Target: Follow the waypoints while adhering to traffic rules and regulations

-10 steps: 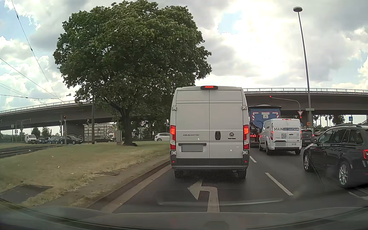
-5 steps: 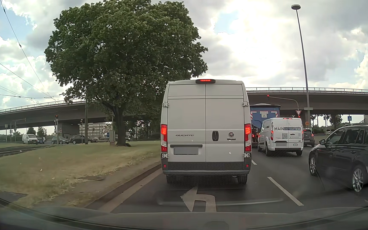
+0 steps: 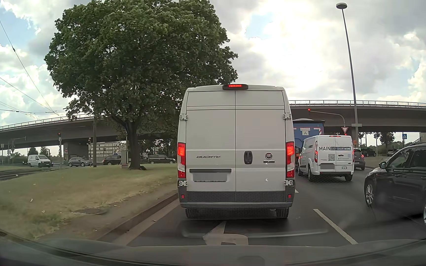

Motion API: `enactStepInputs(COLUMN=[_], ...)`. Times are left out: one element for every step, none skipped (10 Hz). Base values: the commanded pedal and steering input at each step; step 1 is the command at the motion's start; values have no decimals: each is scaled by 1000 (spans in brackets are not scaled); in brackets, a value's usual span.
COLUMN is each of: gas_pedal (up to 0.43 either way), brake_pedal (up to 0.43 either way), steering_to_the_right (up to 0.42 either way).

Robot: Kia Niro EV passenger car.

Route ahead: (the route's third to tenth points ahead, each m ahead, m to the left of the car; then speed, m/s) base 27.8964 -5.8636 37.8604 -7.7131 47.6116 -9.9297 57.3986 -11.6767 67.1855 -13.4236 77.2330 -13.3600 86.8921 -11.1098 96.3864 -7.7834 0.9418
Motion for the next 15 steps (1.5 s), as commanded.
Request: enactStepInputs(gas_pedal=[0,0,0,0,0,0,0,0,0,0,0,0,0,0,0], brake_pedal=[256,256,256,256,256,256,256,256,256,256,250,256,256,250,256], steering_to_the_right=[51,51,50,50,50,50,50,50,50,50,50,50,50,50,50])
